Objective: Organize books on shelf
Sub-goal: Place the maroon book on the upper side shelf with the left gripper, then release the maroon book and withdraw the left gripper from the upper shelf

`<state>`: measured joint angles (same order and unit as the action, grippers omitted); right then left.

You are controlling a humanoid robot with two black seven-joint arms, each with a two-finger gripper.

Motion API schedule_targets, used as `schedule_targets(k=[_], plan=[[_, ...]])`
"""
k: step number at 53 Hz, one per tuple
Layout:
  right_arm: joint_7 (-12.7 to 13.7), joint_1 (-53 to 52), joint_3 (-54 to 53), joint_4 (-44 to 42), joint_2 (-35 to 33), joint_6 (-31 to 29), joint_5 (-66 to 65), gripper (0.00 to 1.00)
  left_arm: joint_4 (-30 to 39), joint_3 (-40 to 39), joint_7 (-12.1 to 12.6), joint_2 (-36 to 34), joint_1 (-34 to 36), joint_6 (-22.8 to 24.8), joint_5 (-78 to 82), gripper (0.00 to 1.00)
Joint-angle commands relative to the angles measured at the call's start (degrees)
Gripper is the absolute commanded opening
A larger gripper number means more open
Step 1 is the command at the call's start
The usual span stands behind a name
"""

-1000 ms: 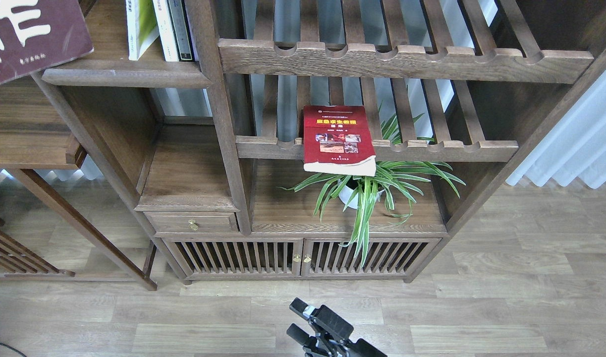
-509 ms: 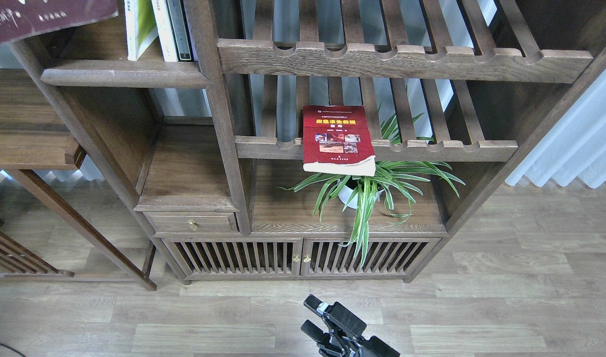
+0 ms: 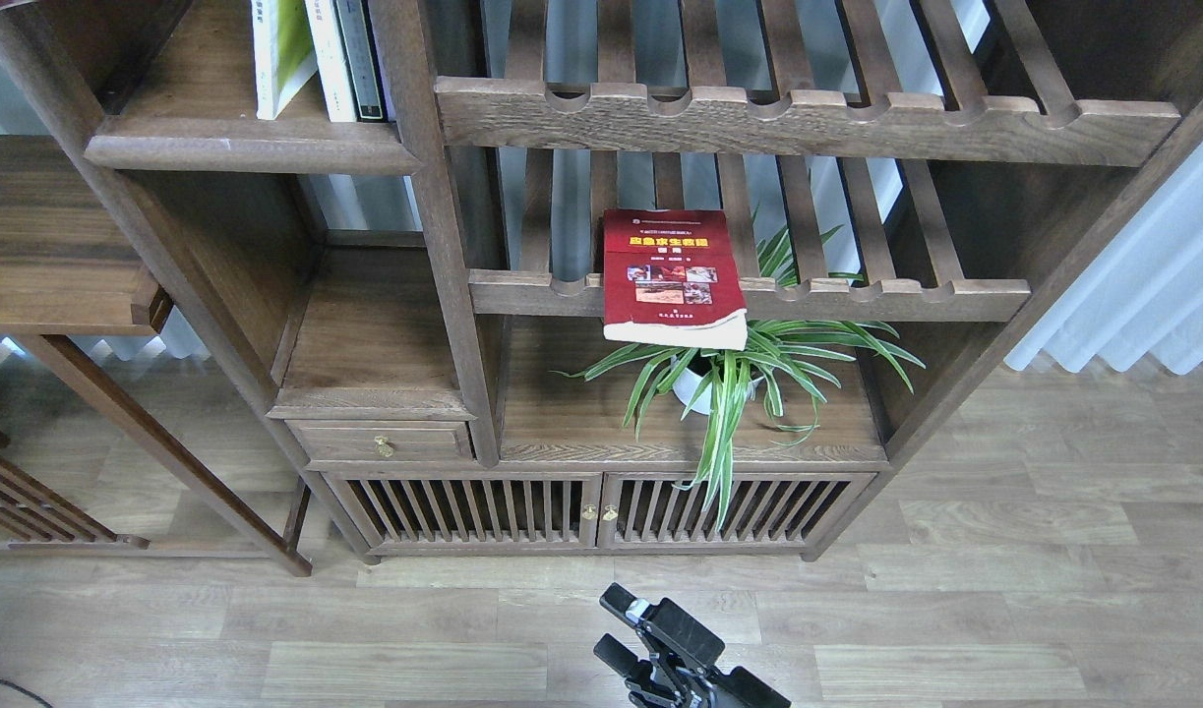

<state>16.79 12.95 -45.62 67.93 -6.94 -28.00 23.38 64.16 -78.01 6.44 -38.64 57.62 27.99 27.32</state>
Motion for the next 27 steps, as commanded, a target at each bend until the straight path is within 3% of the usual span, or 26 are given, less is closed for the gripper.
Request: schedule_targets(k=[1, 9, 27], plan=[[0.00, 0.23, 0.01, 0.28, -0.01, 0.00, 0.00, 0.97, -3.07, 0.49, -0.11, 4.54, 3.02, 0.01, 1.95, 0.05], [0.00, 0.23, -0.26, 0.54, -0.01, 0.00, 0.00, 0.97, -5.62, 0.58, -0.90, 9.46, 5.05, 0.01, 3.88, 0.05], [-0.09, 0.41, -0.96, 0.54, 0.08, 0.00, 0.00, 0.97, -11.42, 1.02, -1.70, 9.20, 9.35, 0.01, 6.08, 0.05]])
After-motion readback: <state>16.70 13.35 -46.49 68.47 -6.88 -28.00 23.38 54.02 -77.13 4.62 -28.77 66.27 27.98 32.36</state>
